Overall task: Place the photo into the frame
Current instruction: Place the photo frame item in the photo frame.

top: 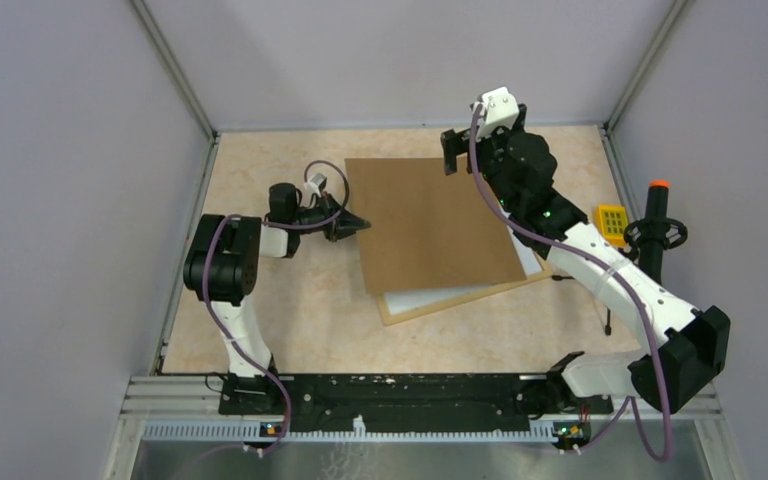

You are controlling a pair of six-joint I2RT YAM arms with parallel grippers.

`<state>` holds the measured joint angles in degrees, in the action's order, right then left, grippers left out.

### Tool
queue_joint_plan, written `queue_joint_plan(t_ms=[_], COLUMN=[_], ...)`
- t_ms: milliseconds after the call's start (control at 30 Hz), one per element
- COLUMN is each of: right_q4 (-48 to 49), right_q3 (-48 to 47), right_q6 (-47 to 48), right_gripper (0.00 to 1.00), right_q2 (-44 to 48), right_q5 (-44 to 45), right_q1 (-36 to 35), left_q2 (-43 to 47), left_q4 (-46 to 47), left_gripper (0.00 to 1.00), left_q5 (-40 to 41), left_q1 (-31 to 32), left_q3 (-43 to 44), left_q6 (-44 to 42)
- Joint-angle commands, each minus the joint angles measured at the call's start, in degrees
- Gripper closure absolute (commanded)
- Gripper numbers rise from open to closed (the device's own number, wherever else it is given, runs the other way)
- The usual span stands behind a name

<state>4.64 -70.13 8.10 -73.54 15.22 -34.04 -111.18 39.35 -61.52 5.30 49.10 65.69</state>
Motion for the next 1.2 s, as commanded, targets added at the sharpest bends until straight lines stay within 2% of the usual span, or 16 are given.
queue_joint_plan(t_ms=[0,133,300,367,500,733,800,1167], right_q4=[1.15,1.12,0.98,1.02,0.83,0.73,0.55,0.37], right_q3=[-1.19,-1.3,-1.31,-1.25,-1.37,-1.35,-1.48,-1.42], right_q6=[0.78,0.78,0.93,0.87,0.95,1.05,1.12,1.04], right_gripper=[0.01,0.01,0.01,0.01,0.01,0.01,0.01,0.01], right_q2=[0.11,-0.05,-0.11,-0.19,-0.29,-0.53,-0.53,-0.61], right_q5=[0.53,0.43,0.51,0.52,0.49,0.59,0.51,0.54], right_q1=[0.59,0.56,0.65,0.64,0.64,1.0,1.08,1.08], left_q2=[-0.16,-0.36,-3.1,-3.85,-3.2,0.14,0.63,1.6], left_q4=[7.48,11.16,34.76,37.69,32.79,13.41,10.36,7.53], left_gripper=[1.0,1.0,1.0,1.0,1.0,1.0,1.0,1.0], left_q5=[-0.04,-1.69,-2.77,-2.76,-2.13,-0.83,0.17,3.67], left_q1=[-0.45,-0.9,-1.25,-1.26,-1.26,-1.26,-1.25,-0.12], left_q3=[1.1,0.33,-4.05,-4.54,-4.61,-1.13,-0.78,-2.07], left_q6=[0.35,4.26,22.29,23.98,18.9,3.27,0.76,-3.64])
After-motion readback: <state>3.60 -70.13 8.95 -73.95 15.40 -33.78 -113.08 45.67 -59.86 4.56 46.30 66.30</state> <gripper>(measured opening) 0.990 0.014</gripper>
